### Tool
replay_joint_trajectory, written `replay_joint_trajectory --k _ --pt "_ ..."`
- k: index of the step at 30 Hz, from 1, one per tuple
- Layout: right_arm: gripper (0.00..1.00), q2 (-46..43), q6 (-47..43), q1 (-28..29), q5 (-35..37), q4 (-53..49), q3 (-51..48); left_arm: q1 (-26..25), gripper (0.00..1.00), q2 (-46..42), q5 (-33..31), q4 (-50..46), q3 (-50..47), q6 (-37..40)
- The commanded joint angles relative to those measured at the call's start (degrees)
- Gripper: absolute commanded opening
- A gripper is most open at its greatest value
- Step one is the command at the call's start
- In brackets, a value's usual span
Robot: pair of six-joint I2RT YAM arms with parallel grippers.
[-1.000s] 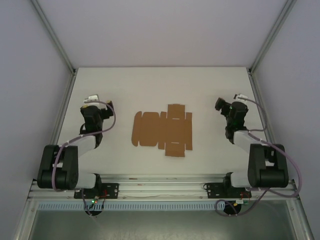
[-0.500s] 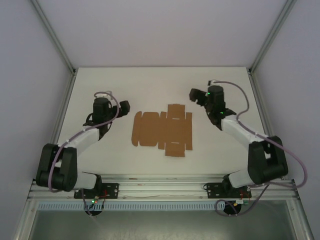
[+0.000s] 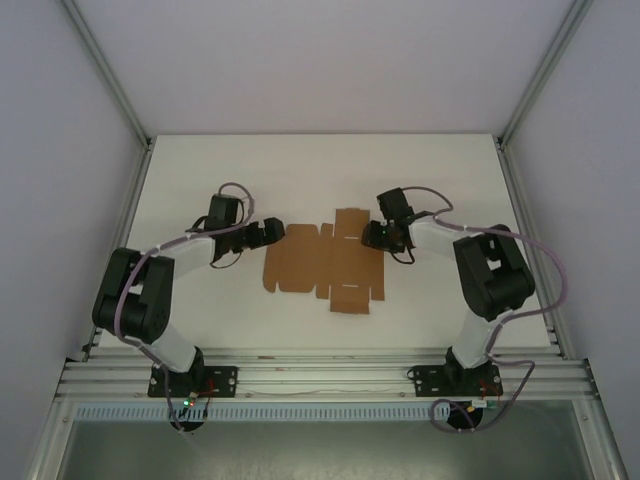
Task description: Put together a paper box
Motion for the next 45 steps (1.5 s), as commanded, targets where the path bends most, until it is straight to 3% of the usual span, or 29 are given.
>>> replay_joint_trajectory --k 1,6,12,17,26,29,33,35,39,43,45 --pt "0.44 2.34 -0.07 0.2 0.34 -4.27 1.4 -0.49 1.0 2.46 3.41 -4.91 1.76 -0.58" --pt "0.43 6.07 0.27 0.18 5.26 -6.71 2.43 -0.85 0.99 5.58 7.66 -4.58 2.34 -0.78" --pt "0.42 8.23 0.53 0.16 4.1 -6.01 2.74 -1.28 0.94 8.47 14.98 -3.37 3.04 -1.88" --pt "0.42 8.49 0.63 0.17 3.8 -5.73 2.31 -1.27 0.91 9.23 22.74 4.38 1.34 -6.48" --pt "0.41 7.95 0.54 0.13 2.89 -4.81 1.38 -1.29 0.85 4.09 24.42 13.69 -1.36 -11.74" --pt "0.42 7.57 0.4 0.06 2.42 -4.03 1.07 -1.27 0.74 3.09 22.77 11.6 -1.15 -9.75" --pt "0.41 6.14 -0.16 -0.21 0.05 -1.59 -0.08 -1.46 0.5 3.31 21.46 9.08 -0.27 -7.31" --pt "0.41 5.17 -0.18 -0.59 -1.49 -0.31 -0.68 -1.72 0.36 3.41 22.25 10.55 -0.55 -7.33" --pt "0.44 1.47 -0.48 -2.41 -6.4 3.06 -2.31 -1.8 0.01 2.56 22.45 12.34 0.02 -7.29" --pt "0.58 -5.69 -1.57 -6.06 -13.14 7.33 -5.34 -1.79 0.0 -0.87 25.86 22.84 -1.93 -10.36" --pt "0.68 -9.74 -3.05 -8.97 -19.94 11.77 -8.28 -1.81 0.0 -2.52 27.56 28.25 -2.23 -13.35"
